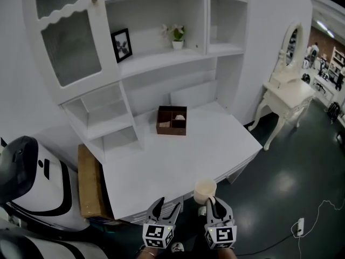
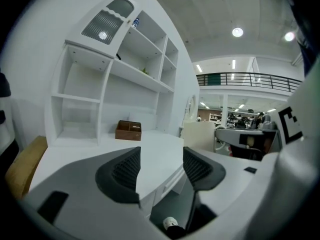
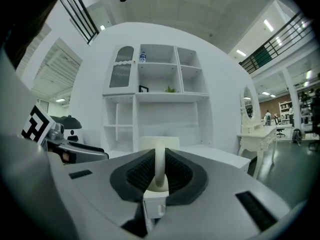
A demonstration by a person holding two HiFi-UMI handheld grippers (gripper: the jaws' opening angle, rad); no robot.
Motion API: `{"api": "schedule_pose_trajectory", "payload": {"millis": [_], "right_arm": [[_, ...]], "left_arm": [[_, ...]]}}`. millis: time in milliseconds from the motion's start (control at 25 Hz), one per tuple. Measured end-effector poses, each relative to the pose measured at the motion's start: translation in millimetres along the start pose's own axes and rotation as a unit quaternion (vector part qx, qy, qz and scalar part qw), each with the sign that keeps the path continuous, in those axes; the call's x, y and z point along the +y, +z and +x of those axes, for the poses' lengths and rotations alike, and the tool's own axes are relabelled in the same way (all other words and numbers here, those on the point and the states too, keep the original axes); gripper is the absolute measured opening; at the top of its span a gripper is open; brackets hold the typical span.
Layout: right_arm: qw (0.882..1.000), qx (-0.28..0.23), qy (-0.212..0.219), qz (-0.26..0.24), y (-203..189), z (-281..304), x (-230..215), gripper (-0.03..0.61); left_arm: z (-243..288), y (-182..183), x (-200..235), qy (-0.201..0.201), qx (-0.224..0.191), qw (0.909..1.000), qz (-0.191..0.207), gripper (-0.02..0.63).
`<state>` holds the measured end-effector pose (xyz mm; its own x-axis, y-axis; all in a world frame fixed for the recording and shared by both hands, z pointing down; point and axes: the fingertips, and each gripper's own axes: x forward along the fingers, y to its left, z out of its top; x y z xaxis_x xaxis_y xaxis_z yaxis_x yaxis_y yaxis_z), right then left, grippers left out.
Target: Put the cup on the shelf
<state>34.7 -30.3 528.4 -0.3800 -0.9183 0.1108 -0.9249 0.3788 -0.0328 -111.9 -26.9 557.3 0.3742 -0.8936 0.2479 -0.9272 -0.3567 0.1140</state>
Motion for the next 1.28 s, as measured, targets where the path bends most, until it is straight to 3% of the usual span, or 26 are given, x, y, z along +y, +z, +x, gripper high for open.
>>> {"api": "schedule_pose_trajectory", "payload": {"millis": [120, 280, 800, 1080, 1280], "right_arm": [[1.000, -0.003, 0.025, -0.008, 1, 38, -16, 0.049], [0.998, 0.008, 0.065, -0.008, 4, 90, -45, 0.049], [0.980, 0.020, 0.192, -0.043, 38, 241, -88, 0.049], [0.970, 0.011, 0.235, -0.065, 58, 287, -99, 0.049], [0.968, 0.003, 0.244, -0.061, 77, 311, -108, 0.049]], "left_arm": [[28, 4, 20, 0.037, -0.002, 0.9993, -0.010, 0.264], [70, 17, 29, 0.062, 0.004, 0.9980, 0.009, 0.264], [183, 70, 70, 0.166, -0.015, 0.9846, -0.052, 0.264], [221, 90, 88, 0.215, -0.020, 0.9742, -0.067, 0.264], [240, 112, 94, 0.221, -0.018, 0.9729, -0.064, 0.262]]}}
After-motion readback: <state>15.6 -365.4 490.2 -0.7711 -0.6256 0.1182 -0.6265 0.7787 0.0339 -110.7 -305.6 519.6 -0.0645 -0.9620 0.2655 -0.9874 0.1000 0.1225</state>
